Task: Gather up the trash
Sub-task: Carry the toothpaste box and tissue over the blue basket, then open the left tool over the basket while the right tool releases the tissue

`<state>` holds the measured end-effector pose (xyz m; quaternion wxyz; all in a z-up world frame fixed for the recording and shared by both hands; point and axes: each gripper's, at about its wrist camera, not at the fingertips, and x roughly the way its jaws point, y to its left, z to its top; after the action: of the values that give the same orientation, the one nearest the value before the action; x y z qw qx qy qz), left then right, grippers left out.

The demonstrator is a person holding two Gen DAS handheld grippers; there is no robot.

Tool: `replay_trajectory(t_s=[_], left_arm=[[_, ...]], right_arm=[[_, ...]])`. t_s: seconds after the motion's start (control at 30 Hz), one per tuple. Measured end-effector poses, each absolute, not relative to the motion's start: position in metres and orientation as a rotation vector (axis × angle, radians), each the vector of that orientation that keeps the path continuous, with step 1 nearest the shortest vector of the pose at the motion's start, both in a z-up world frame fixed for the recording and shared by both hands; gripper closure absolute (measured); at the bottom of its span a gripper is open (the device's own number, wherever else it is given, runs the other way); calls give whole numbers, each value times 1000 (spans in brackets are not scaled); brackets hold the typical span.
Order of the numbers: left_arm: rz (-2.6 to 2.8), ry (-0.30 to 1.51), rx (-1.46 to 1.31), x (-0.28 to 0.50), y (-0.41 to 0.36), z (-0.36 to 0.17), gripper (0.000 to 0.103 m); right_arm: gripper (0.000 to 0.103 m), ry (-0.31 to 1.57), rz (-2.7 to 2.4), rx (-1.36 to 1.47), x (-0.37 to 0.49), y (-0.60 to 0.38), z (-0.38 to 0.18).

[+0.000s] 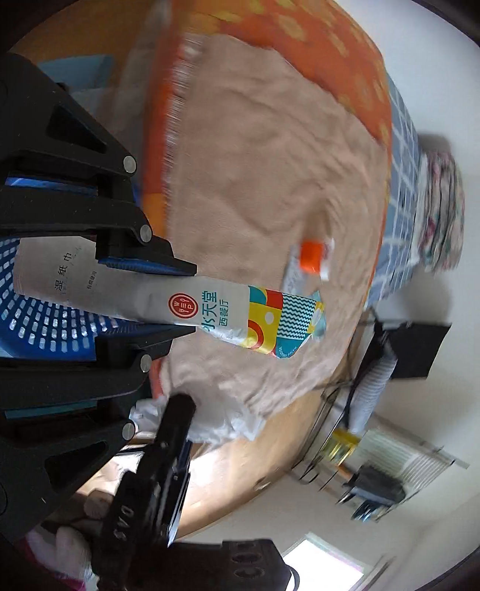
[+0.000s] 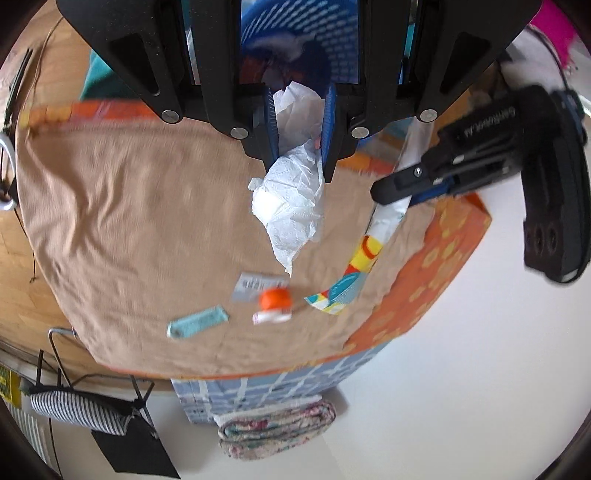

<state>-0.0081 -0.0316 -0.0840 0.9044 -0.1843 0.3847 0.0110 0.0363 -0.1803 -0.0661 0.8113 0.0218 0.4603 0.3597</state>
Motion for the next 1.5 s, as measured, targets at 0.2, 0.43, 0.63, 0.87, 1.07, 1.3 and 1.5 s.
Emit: replay_trajectory(t_s=[0.2, 0.43, 0.63, 0.87, 1.07, 1.3, 1.5], left_arm=[[95, 789, -446, -37, -28, -105, 80], [130, 793, -422, -59, -31, -123, 80], [150, 824, -413, -70, -30, -141, 80], [150, 857, -375, -70, -37, -151, 80], [141, 888, -363, -68, -42, -157, 80], [146, 933, -357, -66, -46, -165, 70], [166, 942, -378, -66, -42, -167, 51]], right_arm=[[85, 1049, 736, -7, 15, -172, -83], [85, 1097, 705, -54, -4, -162, -101], [85, 1131, 680, -80, -13, -158, -117], [85, 1168, 674, -95, -16, -151, -131], [85, 1175, 674, -100, -19, -154, -135], [84, 1181, 674, -104, -20, -156, -140], [74, 1207, 661, -117, -18, -154, -148]])
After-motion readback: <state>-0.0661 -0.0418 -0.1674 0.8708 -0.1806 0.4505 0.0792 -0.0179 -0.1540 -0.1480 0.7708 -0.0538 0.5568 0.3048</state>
